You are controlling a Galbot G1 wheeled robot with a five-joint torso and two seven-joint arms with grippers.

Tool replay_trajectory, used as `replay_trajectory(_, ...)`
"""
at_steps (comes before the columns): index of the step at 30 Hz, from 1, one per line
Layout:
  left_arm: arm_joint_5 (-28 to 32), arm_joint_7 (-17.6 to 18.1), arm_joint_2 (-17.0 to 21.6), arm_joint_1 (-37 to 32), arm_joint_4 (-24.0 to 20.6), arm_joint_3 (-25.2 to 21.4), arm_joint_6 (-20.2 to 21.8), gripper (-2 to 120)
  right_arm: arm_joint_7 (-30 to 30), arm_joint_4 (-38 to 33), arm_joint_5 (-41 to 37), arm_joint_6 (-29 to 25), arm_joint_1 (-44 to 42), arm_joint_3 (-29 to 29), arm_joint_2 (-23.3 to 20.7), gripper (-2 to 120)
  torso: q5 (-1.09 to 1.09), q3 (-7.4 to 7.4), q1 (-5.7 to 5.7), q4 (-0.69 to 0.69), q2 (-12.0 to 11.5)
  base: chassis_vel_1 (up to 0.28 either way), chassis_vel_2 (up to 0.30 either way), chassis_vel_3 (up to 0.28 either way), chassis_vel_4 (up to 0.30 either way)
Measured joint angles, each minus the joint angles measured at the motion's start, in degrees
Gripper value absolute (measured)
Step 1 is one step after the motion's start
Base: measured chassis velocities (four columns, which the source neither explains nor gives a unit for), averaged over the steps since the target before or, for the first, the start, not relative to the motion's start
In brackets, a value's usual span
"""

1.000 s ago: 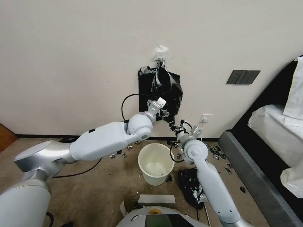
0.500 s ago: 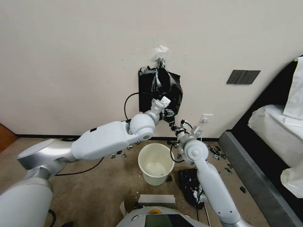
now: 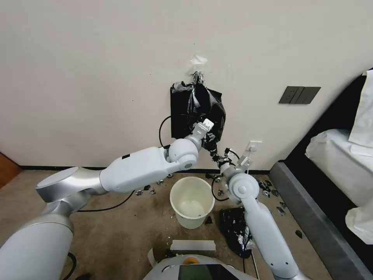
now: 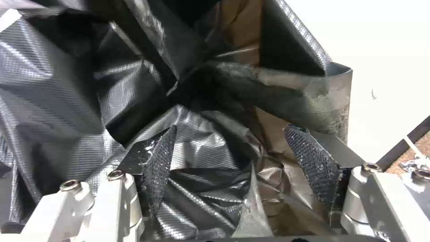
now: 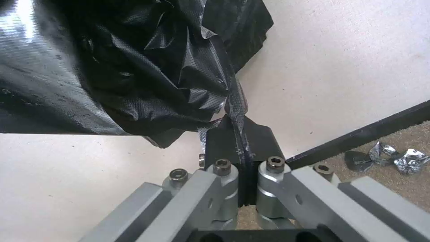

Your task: Place a trash bag onto the trash bin.

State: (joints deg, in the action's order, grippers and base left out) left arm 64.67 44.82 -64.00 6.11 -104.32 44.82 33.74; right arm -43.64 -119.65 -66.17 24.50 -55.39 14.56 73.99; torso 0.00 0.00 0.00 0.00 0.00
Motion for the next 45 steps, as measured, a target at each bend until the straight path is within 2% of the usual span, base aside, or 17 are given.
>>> replay_trajectory(13, 2.48, 3.7, -0.82, 0.92, 0.67, 0.13, 2.82, 67, 0.54, -0.01, 0.07, 0.0, -0.54, -0.03, 0.16, 0, 0.0, 0.0, 0.0, 0.0, 0.0, 0.0, 0.0, 0.0, 0.0)
replay_trajectory(20, 5.9, 5.63, -0.67, 2.82, 1.1, 1.44, 3.65, 66, 0.76, 0.0, 0.14, 0.0, -0.4, -0.14, 0.24, 0, 0.0, 0.0, 0.0, 0.0, 0.0, 0.0, 0.0, 0.0, 0.0)
replay_trajectory(32, 8.99, 7.84, -0.31, 4.57, 1.14, 2.29, 3.95, 66, 1.02, 0.24, 0.15, -0.03, -0.39, -0.25, 0.36, 0, 0.0, 0.0, 0.0, 0.0, 0.0, 0.0, 0.0, 0.0, 0.0)
replay_trajectory(38, 13.33, 10.17, 0.01, 5.67, 1.45, 3.29, 3.76, 65, 1.25, 0.45, 0.16, -0.13, -0.4, -0.3, 0.41, 0, 0.0, 0.0, 0.0, 0.0, 0.0, 0.0, 0.0, 0.0, 0.0)
replay_trajectory(45, 14.79, 10.77, -0.91, 5.92, 2.5, 3.74, 2.72, 64, 1.36, 0.52, 0.25, -0.24, -0.42, -0.37, 0.63, 0, 0.0, 0.0, 0.0, -0.01, 0.0, 0.0, 0.0, 0.0, 0.0)
